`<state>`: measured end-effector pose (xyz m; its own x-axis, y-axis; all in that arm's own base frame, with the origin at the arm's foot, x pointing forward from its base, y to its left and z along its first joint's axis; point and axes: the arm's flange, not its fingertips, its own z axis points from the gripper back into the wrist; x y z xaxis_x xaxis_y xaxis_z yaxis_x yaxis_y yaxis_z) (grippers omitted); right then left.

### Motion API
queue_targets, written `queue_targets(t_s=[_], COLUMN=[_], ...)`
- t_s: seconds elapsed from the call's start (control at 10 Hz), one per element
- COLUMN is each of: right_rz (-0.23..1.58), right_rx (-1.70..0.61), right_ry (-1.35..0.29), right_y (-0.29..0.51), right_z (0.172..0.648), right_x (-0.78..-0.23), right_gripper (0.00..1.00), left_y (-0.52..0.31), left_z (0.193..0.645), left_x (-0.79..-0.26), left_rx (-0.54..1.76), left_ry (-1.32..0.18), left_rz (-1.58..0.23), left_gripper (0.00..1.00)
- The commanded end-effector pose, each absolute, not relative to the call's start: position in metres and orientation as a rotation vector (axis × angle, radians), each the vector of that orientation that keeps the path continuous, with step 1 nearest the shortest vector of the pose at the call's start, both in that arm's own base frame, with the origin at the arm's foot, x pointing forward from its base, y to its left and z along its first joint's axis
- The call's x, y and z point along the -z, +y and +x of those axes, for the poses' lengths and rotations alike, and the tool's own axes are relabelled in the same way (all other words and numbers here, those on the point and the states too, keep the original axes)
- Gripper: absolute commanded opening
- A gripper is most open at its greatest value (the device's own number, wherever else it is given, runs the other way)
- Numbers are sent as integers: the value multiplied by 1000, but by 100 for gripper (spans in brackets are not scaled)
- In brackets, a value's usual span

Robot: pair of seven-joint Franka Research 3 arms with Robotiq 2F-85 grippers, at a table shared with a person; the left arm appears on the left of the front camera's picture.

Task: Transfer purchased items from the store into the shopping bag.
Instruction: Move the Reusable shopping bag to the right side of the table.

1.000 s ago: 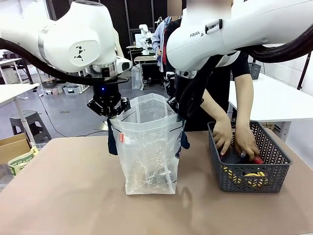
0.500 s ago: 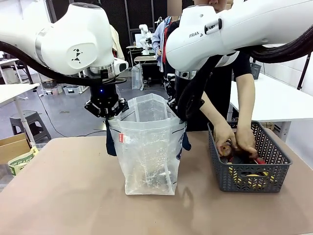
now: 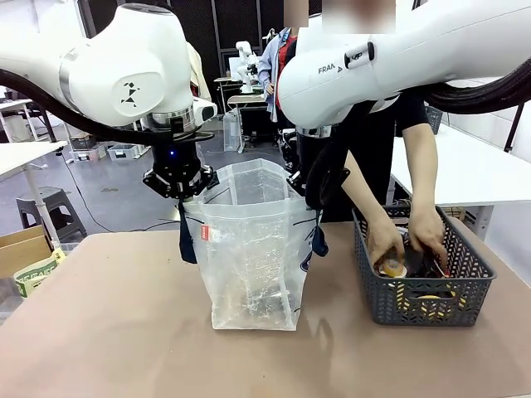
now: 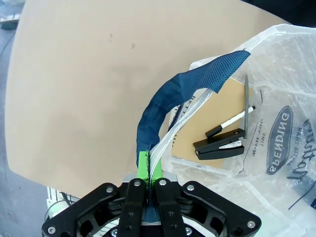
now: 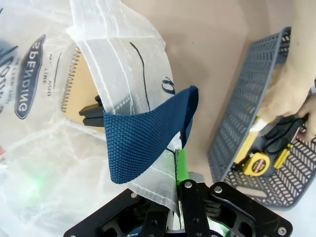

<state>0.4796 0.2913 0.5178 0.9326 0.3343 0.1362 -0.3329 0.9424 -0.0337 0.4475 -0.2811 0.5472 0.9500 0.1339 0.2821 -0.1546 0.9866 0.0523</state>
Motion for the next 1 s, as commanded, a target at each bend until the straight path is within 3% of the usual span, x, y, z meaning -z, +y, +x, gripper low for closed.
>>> queue_targets(t_s=[0.0,0.9], right_rz=[-32,-24], right_rx=[-322,-443], right_ry=[-143,-175], right_y=[293,293], right_z=[477,472], right_x=[-517,-521], right_gripper=[0,0], left_y=[-276,-279], left_z=[445,444], left_x=[-549,-551], left_rx=[-156,-123], left_ry=[-312,-299], left_rz=[87,75], left_gripper=[0,0])
